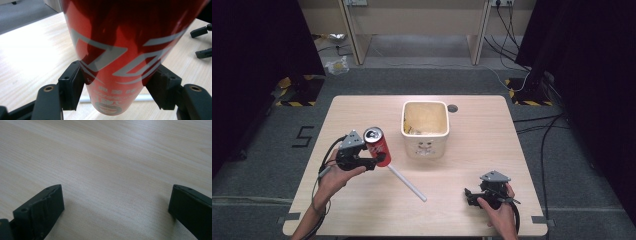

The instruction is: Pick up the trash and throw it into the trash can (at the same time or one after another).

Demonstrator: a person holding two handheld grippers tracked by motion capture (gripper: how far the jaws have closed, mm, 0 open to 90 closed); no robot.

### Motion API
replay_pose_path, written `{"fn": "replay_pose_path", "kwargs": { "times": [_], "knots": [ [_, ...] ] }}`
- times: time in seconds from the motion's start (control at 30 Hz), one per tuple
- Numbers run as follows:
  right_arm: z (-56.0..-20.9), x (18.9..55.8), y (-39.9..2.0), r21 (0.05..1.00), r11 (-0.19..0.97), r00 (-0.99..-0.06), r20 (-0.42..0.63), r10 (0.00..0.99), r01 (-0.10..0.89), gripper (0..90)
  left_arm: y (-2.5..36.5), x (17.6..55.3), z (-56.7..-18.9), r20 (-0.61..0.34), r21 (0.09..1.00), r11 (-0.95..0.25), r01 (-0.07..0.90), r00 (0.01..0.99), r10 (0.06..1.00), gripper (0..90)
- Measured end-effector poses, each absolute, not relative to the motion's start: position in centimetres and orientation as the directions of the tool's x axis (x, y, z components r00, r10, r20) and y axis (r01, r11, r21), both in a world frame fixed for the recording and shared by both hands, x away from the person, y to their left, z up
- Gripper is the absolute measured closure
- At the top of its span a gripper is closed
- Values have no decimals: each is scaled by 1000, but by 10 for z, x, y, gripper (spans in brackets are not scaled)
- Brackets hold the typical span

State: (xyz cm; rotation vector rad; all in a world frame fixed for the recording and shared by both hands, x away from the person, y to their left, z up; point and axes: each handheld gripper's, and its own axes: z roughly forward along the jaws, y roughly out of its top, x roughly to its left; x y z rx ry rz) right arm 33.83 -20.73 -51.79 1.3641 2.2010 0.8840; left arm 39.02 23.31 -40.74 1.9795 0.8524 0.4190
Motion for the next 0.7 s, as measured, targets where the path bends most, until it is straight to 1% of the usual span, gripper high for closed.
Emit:
{"fn": "replay_pose_path", "kwargs": {
  "times": [0.5,0.7],
  "knots": [
    [-518,338,-207,695,323,-442,-8,897,642,2,224,411,-371,-62,865,-330,378,734,677,340],
    [-518,338,-207,696,323,-442,-8,897,642,2,220,416,-363,-61,865,-335,373,741,669,340]
  ]
}}
